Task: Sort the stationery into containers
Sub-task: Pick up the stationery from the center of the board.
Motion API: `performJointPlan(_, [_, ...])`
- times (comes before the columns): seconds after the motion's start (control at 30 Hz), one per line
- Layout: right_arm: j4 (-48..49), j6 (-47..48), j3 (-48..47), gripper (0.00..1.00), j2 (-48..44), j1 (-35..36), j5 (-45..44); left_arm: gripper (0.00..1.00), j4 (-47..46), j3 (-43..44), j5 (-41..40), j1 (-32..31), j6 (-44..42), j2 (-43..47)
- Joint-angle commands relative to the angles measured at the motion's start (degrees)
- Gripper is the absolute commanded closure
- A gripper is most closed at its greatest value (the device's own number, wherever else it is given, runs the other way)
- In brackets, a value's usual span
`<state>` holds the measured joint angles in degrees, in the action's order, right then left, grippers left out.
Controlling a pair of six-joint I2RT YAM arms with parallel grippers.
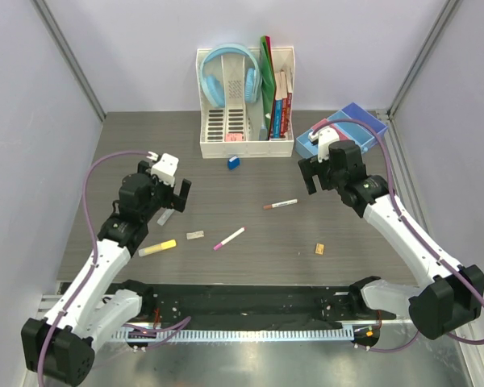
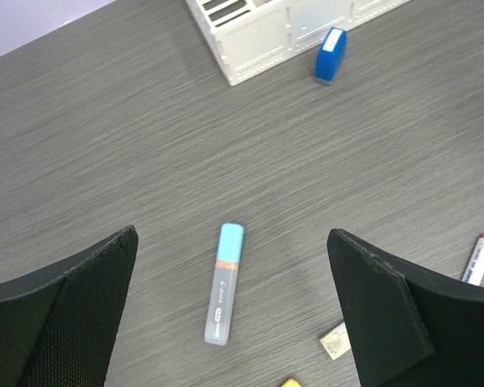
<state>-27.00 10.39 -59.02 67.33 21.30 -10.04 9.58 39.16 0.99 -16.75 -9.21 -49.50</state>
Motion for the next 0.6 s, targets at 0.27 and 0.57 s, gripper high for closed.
performJointPlan(0.27, [2.8, 1.6, 0.1, 0.0, 2.5, 0.2, -0.7, 0.0, -12.0, 6.1, 20.8, 0.0, -2.7, -19.3])
performJointPlan(0.57, [3.4, 4.3, -0.2, 0.0, 8.2, 0.2, -5.6, 0.0, -14.6, 18.3, 32.7, 0.0, -14.3, -41.3])
